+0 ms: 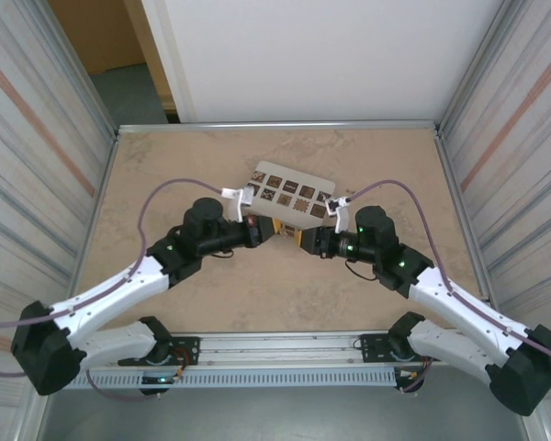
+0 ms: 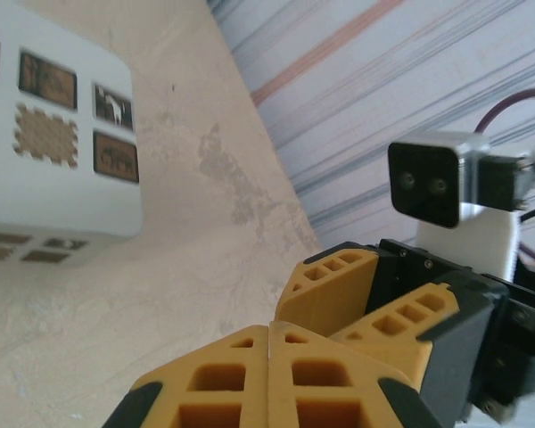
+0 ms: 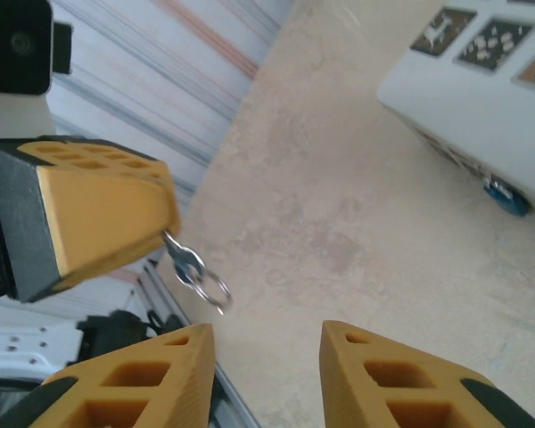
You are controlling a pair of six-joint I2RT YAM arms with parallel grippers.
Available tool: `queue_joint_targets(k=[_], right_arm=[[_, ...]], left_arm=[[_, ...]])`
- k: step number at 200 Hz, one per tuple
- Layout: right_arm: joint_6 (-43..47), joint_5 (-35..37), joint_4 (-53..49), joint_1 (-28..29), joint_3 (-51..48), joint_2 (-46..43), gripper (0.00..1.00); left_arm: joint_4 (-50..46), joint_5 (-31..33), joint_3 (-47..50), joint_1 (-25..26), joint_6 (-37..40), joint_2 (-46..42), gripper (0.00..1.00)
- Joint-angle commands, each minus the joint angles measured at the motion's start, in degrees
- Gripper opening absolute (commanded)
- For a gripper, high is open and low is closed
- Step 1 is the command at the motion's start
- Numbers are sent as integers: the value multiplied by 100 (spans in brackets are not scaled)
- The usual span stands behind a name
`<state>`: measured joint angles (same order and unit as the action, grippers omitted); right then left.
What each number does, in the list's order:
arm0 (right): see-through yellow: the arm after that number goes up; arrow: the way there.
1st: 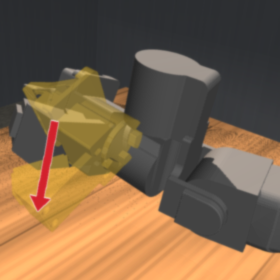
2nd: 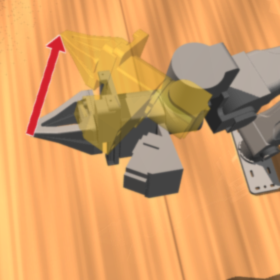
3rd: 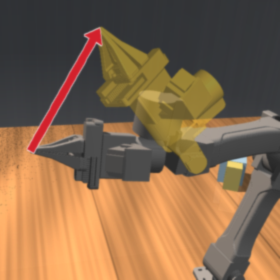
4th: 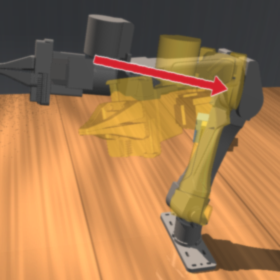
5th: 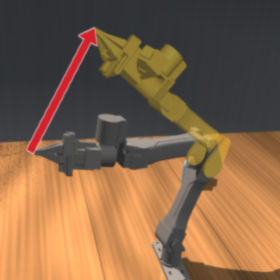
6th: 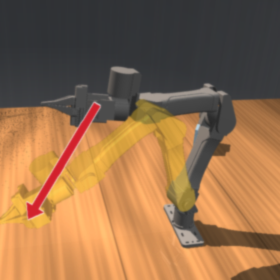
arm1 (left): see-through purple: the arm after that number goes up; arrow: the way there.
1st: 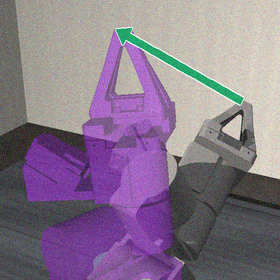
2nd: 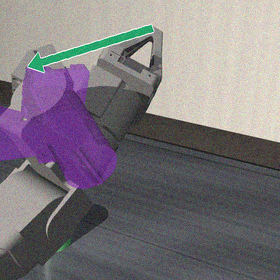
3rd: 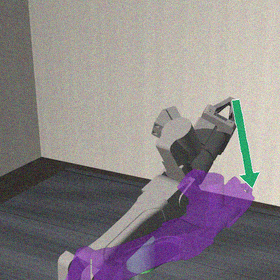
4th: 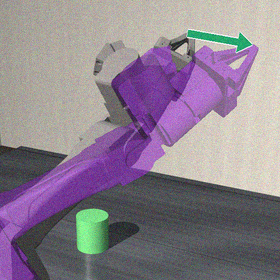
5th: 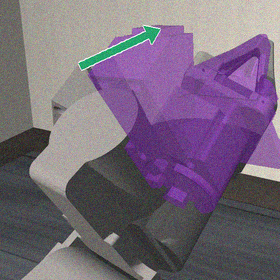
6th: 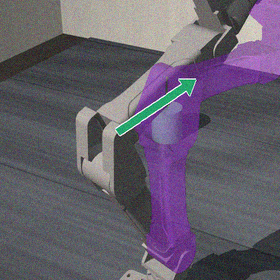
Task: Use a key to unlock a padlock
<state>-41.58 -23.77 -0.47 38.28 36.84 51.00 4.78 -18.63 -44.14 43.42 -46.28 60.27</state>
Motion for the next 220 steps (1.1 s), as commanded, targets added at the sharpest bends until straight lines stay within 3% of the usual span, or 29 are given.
queue_joint_targets(k=[1,45,89,220], right_arm=[[-19,-796,501,-165,-13,-165,40],[212,-1189,815,64,337,128,49],[309,-1235,1125,424,736,650,51],[314,-1291,1190,628,1001,1184,34]], left_arm=[[-146,-408,49,-250,455,-489,0],[-359,-887,48,-461,885,-919,0],[-250,-1170,37,-465,946,-894,0],[107,-1257,143,-461,771,-817,0]])
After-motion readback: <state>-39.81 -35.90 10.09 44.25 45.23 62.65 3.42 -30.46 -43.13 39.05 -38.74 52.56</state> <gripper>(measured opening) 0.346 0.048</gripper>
